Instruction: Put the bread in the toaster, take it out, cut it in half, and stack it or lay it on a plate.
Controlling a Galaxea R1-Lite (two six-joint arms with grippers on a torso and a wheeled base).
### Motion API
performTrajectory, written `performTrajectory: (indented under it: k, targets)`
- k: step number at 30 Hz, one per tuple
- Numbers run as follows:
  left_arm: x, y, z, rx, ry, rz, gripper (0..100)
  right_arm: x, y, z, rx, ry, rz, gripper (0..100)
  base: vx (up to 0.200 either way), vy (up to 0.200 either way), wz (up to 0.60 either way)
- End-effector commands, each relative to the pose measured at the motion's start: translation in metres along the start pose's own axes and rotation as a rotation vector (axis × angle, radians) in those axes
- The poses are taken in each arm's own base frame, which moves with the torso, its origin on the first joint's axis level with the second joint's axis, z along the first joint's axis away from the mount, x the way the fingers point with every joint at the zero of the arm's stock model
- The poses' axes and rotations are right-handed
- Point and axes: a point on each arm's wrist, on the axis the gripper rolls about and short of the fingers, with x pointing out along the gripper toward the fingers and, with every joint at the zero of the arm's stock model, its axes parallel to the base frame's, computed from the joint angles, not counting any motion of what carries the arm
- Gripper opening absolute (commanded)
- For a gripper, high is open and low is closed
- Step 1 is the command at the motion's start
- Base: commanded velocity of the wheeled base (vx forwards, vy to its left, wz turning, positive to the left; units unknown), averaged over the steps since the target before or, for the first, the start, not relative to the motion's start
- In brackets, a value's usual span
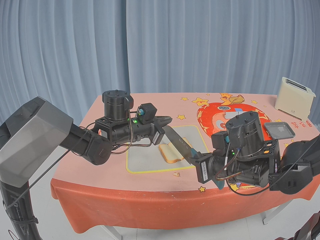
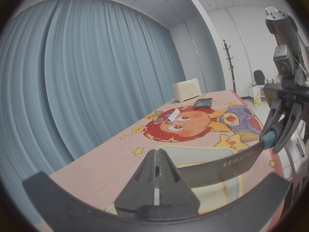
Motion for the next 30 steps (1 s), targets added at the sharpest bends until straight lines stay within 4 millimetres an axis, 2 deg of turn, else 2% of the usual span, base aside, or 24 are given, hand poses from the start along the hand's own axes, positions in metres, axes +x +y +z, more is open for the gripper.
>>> performTrajectory:
  k: [1, 17, 23, 30]
  targets:
    - [-0.006, 0.005, 0.015, 0.015, -0.038, 0.02, 0, -0.002, 0.0, 0.003, 0.02, -0.012, 0.006, 0, 0.0, 0.0, 0.0]
    - [0.005, 0.008, 0.01, 0.016, -0.041, 0.019, 0, 0.011, 0.003, -0.002, 0.031, 0.028, -0.001, 0, 0.0, 0.0, 0.0]
    - [0.012, 0.004, -0.006, 0.008, -0.007, 0.005, 0, 0.013, 0.004, -0.005, 0.026, 0.04, -0.001, 0, 0.0, 0.0, 0.0]
    - [0.012, 0.0, -0.011, 0.008, 0.009, -0.005, 0, 0.015, 0.004, -0.008, 0.023, 0.049, -0.002, 0, 0.0, 0.0, 0.0]
